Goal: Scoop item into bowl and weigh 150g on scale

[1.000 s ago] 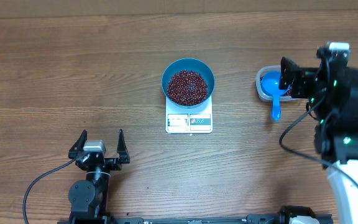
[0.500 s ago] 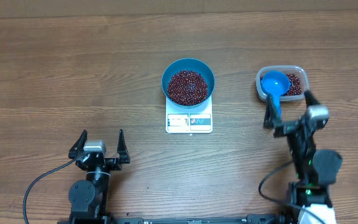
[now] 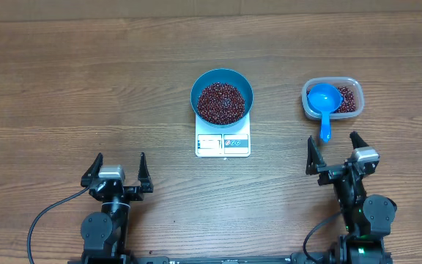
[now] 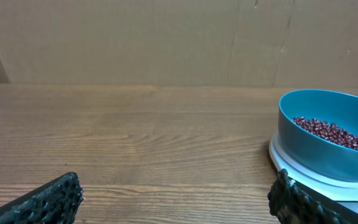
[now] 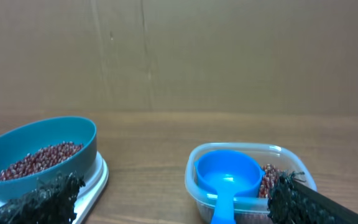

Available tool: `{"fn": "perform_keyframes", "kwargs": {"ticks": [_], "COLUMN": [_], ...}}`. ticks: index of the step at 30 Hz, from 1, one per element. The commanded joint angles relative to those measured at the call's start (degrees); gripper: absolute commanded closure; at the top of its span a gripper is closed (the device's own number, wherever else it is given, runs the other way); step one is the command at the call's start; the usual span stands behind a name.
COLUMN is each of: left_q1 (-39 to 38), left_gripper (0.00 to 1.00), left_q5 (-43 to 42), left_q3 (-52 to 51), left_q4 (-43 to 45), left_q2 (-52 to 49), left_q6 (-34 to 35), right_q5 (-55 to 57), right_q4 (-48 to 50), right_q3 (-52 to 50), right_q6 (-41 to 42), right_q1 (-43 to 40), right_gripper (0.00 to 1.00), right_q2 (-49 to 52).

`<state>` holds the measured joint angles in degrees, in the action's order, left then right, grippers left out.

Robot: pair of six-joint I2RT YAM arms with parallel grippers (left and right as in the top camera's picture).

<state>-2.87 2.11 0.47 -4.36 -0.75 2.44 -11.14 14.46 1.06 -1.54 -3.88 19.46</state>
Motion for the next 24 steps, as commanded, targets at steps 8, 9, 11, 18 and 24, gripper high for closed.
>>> {"fn": "perform_keyframes", "kwargs": {"ticks": [8,9,11,18,24], "left_q1": [0.35,0.35,0.33,0.33,0.33], "left_gripper": [0.01,0.01,0.01,0.01,0.0], "left_q5": [-0.24,-0.24,-0.24,-0.24,-0.24], "left_q3": [-0.2,-0.2,-0.2,-0.2,-0.2], "left_q4": [0.04,0.04,0.04,0.04,0.04], "left_q2": [0.5,0.5,0.5,0.5,0.5], "left_q6": [-1.16,-1.16,-1.18,-1.16,-1.18], "right_q5": [2.21,2.8,3.21,3.54,3.54], "right_q4": [-18.62,-17.79,-18.38,-18.62,-18.62], "right_q3": [-0.59,-0.57,-0.61,-0.61,-0.61], "right_q6": [-1.99,-2.03,-1.97,-1.95,-1.95], "right_q1": [-0.26,-0.26,-0.26,-0.26,-0.26], "right_gripper": [0.0,0.0,0.0,0.0,0.0], "right_q2": [-19.47,-19.28,-19.34,-19.34,-19.34]}}
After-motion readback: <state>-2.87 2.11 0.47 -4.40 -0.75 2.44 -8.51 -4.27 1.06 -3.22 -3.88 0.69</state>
